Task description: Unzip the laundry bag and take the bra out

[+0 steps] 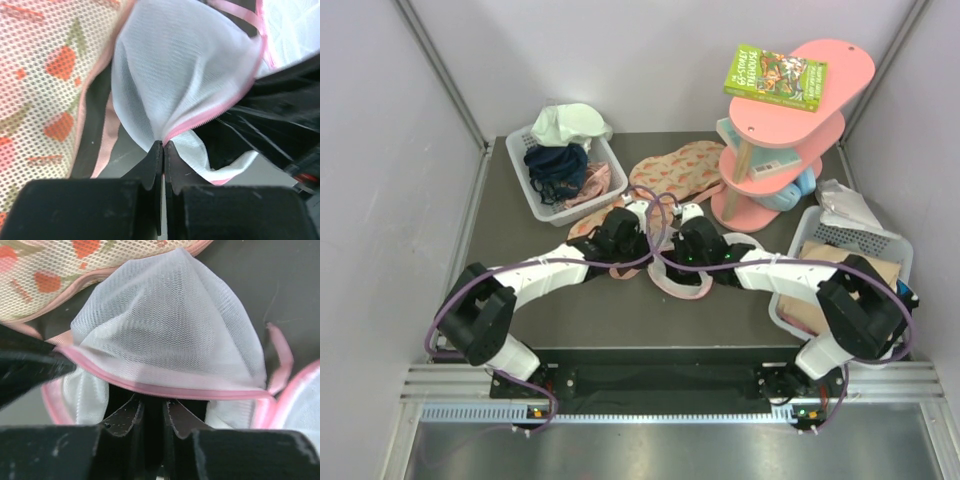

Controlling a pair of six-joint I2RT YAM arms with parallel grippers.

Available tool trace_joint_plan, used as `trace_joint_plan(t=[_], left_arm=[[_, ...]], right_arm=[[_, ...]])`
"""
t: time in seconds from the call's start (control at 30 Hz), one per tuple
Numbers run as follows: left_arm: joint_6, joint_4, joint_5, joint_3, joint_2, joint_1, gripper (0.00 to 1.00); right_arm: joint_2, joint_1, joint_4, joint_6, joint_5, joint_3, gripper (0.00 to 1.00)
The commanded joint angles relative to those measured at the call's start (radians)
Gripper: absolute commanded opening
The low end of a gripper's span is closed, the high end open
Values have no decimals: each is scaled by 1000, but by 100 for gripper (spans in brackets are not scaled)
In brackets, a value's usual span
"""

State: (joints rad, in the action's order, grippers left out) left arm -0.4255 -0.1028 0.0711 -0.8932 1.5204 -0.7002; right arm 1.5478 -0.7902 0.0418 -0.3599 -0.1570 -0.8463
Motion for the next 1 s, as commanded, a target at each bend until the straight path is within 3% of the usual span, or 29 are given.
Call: trace_joint_plan(t=[0.0, 0.33, 0.7, 0.97], left_arm=[[-27, 61, 6, 7, -39, 33, 0], [-82, 94, 42, 19, -55, 134, 0], [-125, 178, 128, -16, -2, 139, 0], [-142, 219, 188, -33, 99, 139, 0]], right_arm=[[-123, -15, 26, 38, 40, -4, 7], [-304, -14, 193, 171, 221, 44, 0], [-298, -18, 265, 193, 260, 82, 0], [-508, -18, 317, 191, 312, 47, 0]])
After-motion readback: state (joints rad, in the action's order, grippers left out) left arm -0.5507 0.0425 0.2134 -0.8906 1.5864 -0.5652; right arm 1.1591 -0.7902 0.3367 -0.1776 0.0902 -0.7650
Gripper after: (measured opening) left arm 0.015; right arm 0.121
